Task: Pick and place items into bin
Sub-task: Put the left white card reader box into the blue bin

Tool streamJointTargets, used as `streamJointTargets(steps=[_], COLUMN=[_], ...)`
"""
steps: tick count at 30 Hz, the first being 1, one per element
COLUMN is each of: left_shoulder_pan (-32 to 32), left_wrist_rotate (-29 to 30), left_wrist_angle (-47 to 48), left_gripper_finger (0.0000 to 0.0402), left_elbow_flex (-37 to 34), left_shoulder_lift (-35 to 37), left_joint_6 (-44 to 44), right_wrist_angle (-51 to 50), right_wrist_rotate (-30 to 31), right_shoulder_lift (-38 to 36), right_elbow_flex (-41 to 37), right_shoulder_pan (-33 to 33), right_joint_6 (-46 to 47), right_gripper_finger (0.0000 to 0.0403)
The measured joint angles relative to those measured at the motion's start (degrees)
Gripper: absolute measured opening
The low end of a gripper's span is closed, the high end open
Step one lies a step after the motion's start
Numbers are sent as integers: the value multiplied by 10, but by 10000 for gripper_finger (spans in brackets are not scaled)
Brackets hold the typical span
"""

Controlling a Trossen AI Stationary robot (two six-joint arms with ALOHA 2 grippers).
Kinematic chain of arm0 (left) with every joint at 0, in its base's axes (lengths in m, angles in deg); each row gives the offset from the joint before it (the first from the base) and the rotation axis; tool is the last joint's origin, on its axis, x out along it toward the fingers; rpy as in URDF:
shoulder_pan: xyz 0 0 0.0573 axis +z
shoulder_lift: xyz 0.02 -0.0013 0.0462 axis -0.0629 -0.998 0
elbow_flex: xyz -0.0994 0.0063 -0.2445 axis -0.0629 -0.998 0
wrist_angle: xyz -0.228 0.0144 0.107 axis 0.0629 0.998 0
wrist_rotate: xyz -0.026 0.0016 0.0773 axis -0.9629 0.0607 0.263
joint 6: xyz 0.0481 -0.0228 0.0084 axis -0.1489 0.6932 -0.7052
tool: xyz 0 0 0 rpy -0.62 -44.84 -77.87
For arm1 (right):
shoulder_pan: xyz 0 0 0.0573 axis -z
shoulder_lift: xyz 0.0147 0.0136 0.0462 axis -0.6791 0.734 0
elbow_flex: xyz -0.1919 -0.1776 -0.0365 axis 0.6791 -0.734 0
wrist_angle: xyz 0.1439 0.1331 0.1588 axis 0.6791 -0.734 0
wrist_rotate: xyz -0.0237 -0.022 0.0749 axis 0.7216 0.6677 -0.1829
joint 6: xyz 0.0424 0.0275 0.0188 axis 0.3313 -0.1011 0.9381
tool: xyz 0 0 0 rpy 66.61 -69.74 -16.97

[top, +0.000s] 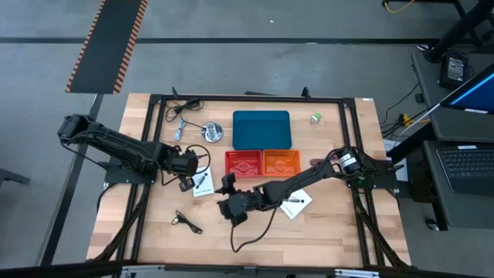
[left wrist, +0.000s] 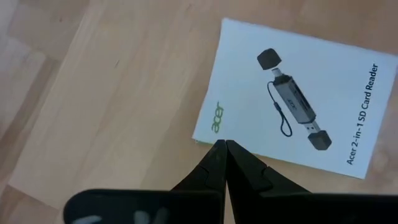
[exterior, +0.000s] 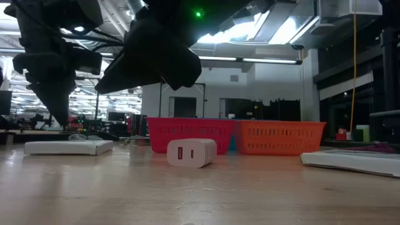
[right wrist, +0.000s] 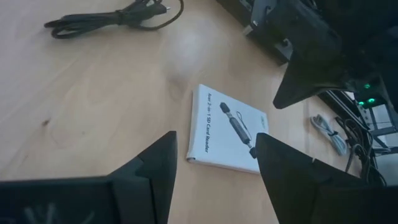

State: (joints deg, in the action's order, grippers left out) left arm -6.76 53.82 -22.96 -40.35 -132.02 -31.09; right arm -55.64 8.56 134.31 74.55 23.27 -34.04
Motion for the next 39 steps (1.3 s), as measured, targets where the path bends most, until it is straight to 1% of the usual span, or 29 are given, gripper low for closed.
streamJointTargets(steps=[6,14,21,39], left_shoulder_pan=[0,0,0,0], left_wrist_rotate=[17,18,16,17], left_wrist_angle=[0,-25,-41,-39], left_gripper_finger=[2,2,2,2], left_elbow_flex=[0,0,0,0], left_shoulder_lift=[-5,-65,-95,-94], left_joint_6=[5,1,-10,-10], right_wrist_angle=[5,4,1,-2], right_wrist_rotate=[0,0,0,-1], right_shoulder_lift=[0,0,0,0], right_elbow_flex=[0,0,0,0], right_shoulder_pan=[0,0,0,0], right_joint_6=[11,15,31,32], right_gripper_finger=[197,197,197,197])
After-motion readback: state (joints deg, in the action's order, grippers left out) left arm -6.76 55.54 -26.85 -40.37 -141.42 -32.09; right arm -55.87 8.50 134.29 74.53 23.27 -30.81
